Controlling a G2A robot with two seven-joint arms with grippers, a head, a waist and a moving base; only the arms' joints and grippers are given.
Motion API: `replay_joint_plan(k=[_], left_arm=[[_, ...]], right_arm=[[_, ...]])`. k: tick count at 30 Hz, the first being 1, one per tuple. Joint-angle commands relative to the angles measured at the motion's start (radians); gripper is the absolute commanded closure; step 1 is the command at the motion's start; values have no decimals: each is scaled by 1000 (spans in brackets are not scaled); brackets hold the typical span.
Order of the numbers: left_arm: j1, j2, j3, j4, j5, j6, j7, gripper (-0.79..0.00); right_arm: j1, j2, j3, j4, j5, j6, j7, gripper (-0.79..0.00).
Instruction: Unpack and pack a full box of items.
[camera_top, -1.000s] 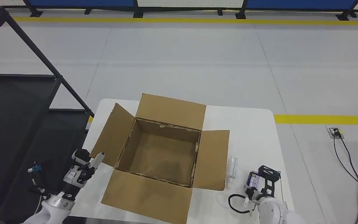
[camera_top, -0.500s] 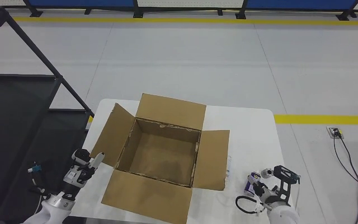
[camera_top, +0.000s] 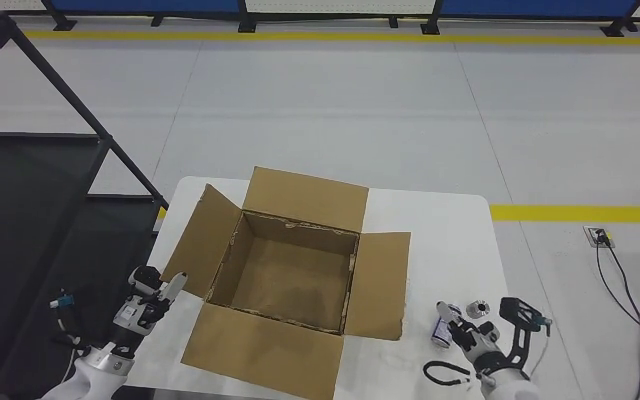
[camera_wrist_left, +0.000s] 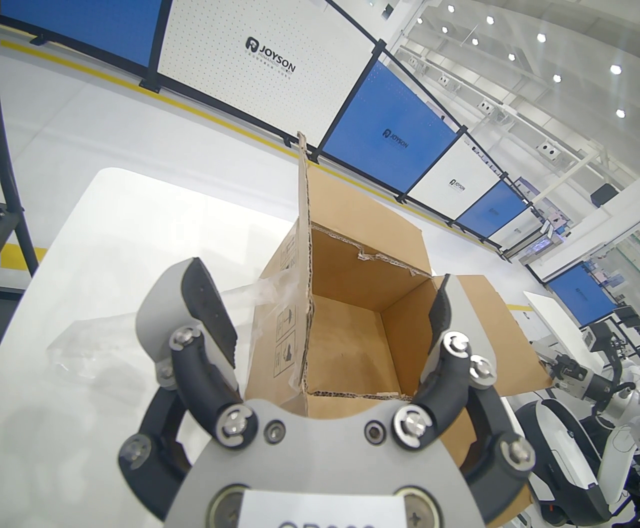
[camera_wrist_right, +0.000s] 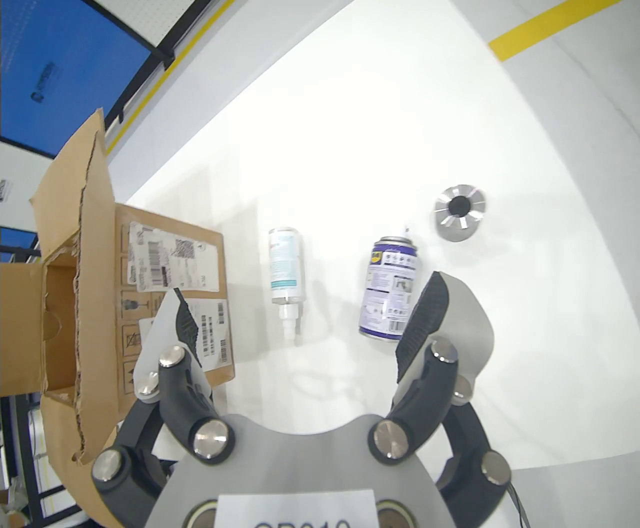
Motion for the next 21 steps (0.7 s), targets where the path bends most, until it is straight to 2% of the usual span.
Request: replay_joint_plan(k=[1, 5, 9, 11, 15, 21], left_arm=[[3, 0, -5, 1, 1, 5, 12, -785], [11, -1, -16, 3, -12, 11, 29, -785], [12, -1, -23, 8, -21, 13, 34, -785], [10, -1, -23, 10, -22, 16, 33, -785], [2, -1, -16, 9, -17, 22, 29, -785], [-8, -1, -9, 7, -9, 26, 25, -785]], right_arm=[[-2, 5, -4, -12, 49, -78, 27, -785], [-12, 22, 40, -34, 161, -262, 141, -785], [-35, 48, 97, -11, 251, -557, 246, -785], [-35, 60, 120, 7, 257, -655, 282, -785], [-32, 72, 91, 22, 201, -717, 269, -785], [-15, 79, -11, 29, 53, -671, 202, -785]])
